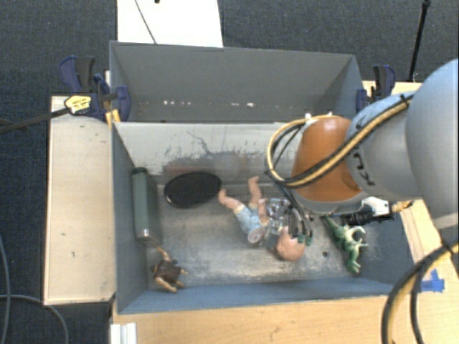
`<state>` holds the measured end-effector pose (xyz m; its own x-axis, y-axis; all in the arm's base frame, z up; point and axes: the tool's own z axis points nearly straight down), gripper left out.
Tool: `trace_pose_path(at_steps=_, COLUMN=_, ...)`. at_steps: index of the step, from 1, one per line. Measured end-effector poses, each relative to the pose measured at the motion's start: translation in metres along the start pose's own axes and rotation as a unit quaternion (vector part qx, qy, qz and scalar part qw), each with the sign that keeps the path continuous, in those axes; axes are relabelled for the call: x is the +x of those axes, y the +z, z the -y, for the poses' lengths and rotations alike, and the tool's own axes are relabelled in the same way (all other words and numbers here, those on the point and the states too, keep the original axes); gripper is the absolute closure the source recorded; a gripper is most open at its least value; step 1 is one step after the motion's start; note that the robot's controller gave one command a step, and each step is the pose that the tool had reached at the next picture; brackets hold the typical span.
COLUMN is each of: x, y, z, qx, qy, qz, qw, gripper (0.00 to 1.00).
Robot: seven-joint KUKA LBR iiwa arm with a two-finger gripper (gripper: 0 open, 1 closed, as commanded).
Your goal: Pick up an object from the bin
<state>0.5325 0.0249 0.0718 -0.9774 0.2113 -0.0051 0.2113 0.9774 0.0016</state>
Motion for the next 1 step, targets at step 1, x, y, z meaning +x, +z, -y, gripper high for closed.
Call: trace_pose_path(at_steps=1, x=0.0, y=0.0, z=0.0, qx=0.0, qy=-0.001, qz=0.0, qw=1.0, gripper=1.0)
